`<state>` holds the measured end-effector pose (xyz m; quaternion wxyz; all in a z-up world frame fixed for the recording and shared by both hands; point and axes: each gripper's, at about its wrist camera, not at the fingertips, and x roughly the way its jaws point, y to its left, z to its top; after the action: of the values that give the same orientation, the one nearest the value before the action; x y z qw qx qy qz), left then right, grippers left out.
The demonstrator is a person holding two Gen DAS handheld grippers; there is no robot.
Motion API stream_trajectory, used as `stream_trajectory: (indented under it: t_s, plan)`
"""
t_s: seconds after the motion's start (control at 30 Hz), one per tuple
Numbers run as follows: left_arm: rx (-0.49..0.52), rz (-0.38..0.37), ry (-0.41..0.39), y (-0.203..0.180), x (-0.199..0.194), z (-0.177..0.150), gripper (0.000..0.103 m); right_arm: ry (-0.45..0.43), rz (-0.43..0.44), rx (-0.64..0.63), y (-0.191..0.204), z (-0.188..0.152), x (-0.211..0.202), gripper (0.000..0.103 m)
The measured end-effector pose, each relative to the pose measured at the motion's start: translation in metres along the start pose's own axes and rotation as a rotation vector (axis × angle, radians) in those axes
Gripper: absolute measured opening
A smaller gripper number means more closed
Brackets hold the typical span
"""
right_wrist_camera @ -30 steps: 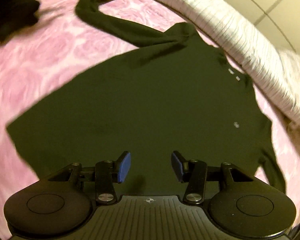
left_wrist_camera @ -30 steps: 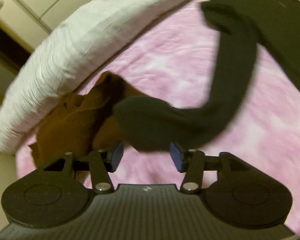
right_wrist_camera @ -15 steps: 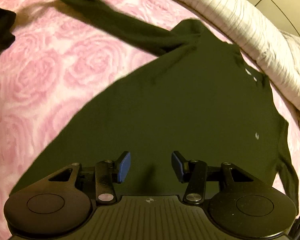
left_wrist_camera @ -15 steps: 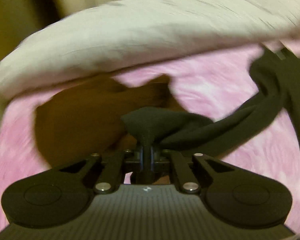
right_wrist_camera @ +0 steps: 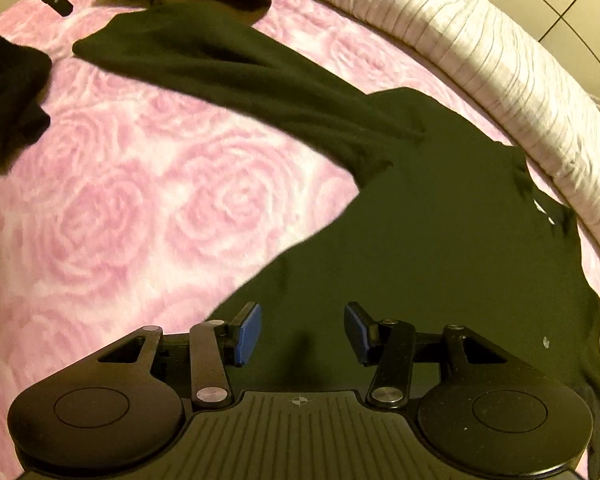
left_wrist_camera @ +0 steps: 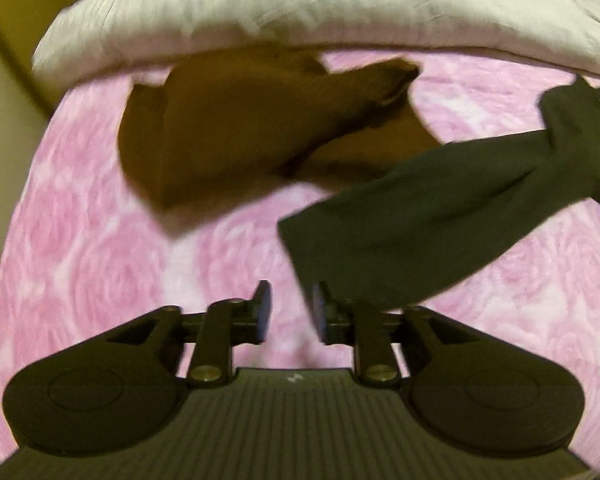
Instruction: Fold clothes
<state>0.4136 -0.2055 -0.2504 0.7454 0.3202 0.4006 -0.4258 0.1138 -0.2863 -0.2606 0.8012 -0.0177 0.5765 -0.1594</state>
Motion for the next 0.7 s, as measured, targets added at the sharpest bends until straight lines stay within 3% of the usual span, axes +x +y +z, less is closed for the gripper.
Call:
stream_trajectory:
  t_s: [0.07,0.23,0.47,0.5,0.53,0.57,0.63,0.7]
  plan:
    - [0.091,-0.043,-0.042,-0.013,0.002,0.012,0.042,-0.005,0.006,0.008,-0.001,0.004,0.003,0.051]
    - [0.307,-0.158,-0.107,-0.072,0.028,0.05,0.043,-0.053,0.016,0.04,-0.019,0.017,0.017,0.051]
    - [0.424,-0.247,-0.093,-0.149,0.087,0.094,0.04,-0.069,0.005,0.158,-0.058,0.028,0.031,0.052]
    - [0.412,-0.247,-0.073,-0.153,0.097,0.098,0.038,-0.074,0.008,0.159,-0.062,0.028,0.033,0.052]
    - [0.406,-0.255,-0.046,-0.154,0.105,0.101,0.023,-0.076,0.012,0.161,-0.065,0.027,0.035,0.052]
    - [0.403,-0.268,-0.015,-0.155,0.113,0.104,0.002,-0.077,0.016,0.163,-0.067,0.025,0.037,0.052]
    - [0.369,-0.248,-0.027,-0.146,0.113,0.107,0.002,-0.078,0.02,0.168,-0.074,0.02,0.039,0.052]
    - [0.263,-0.197,-0.084,-0.126,0.103,0.113,0.002,-0.077,0.016,0.177,-0.081,0.013,0.039,0.052]
